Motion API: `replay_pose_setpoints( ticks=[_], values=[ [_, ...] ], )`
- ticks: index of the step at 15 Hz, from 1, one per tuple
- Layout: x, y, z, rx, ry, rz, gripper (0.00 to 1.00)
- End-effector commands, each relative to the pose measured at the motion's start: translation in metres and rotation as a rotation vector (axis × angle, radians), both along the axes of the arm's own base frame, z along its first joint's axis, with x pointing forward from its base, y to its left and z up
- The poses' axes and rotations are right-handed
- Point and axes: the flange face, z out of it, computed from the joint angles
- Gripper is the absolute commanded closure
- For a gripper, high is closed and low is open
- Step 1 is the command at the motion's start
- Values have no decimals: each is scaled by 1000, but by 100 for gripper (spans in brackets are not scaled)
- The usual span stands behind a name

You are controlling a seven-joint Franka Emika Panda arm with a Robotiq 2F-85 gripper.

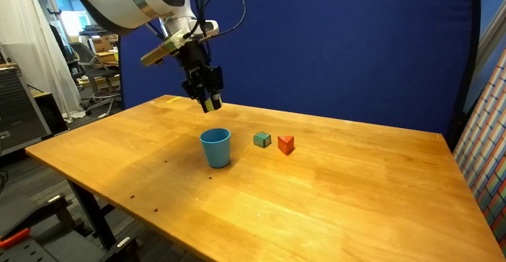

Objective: Pick up the yellow block and put it in the blue cup

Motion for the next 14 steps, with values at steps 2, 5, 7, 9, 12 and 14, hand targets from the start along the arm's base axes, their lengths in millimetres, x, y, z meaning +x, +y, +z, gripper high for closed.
replay_pose_setpoints(
  ticks=[2, 5, 7, 9, 12, 14],
  values=[
    [-26, -18, -11, 16, 29, -92, 82],
    [-34, -19, -23, 24, 52, -109, 77],
    [-37, -17, -27, 21, 64, -106, 34],
    [-39, -16, -27, 33, 67, -106, 20],
    [-40, -18, -23, 79, 69, -113, 0],
    [-36, -15, -34, 44, 84, -115, 7]
  ],
)
